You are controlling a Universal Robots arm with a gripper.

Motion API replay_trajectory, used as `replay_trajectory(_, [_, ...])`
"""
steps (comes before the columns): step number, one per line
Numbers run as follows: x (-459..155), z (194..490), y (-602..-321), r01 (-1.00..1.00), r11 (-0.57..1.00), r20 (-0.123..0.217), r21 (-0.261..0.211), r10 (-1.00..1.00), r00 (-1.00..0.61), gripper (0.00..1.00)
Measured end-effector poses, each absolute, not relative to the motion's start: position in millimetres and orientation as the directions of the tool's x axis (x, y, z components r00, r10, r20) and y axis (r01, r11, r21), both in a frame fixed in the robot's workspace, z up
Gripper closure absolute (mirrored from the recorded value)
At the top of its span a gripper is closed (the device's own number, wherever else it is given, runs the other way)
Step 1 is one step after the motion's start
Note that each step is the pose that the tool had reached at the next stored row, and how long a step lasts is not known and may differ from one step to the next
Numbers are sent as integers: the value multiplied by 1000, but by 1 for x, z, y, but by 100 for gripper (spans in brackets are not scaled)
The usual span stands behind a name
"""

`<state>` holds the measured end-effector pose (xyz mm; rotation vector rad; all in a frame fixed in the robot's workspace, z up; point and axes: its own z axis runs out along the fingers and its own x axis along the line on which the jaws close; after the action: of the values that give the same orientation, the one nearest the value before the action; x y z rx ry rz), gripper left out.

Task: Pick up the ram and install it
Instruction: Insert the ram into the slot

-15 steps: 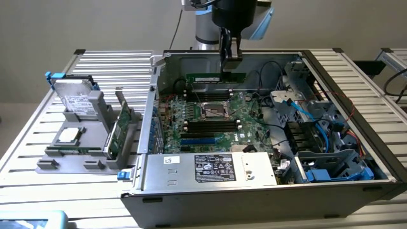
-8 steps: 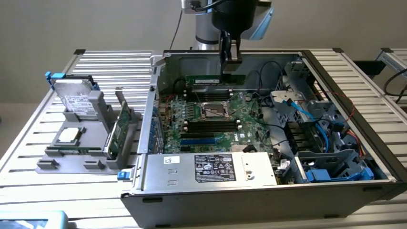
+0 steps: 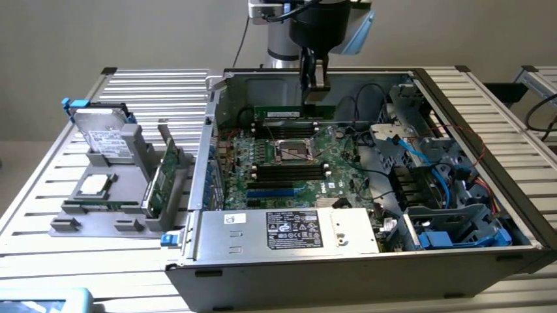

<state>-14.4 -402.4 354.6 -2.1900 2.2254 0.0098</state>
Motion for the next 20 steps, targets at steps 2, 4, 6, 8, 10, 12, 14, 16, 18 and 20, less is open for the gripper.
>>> replay_trajectory(2, [-14,352,-402,-1000,16,-18,-9,-1000,-16,87])
replay_trajectory(4, [-14,349,-402,-1000,16,-18,-9,-1000,-16,87])
replay_trajectory(6, [-14,346,-402,-1000,16,-18,-9,-1000,-16,87])
replay_trajectory(8, [-14,343,-402,-1000,16,-18,-9,-1000,-16,87])
replay_trajectory(10, [-14,341,-402,-1000,16,-18,-9,-1000,-16,87])
replay_trajectory(12, [-14,339,-402,-1000,16,-18,-9,-1000,-16,87])
replay_trajectory(14, [-14,337,-402,-1000,16,-18,-9,-1000,-16,87])
replay_trajectory(16, [-14,334,-402,-1000,16,-18,-9,-1000,-16,87])
replay_trajectory(18, [-14,332,-402,-1000,16,-18,-9,-1000,-16,87])
replay_trajectory(20, [-14,330,-402,-1000,16,-18,-9,-1000,-16,87])
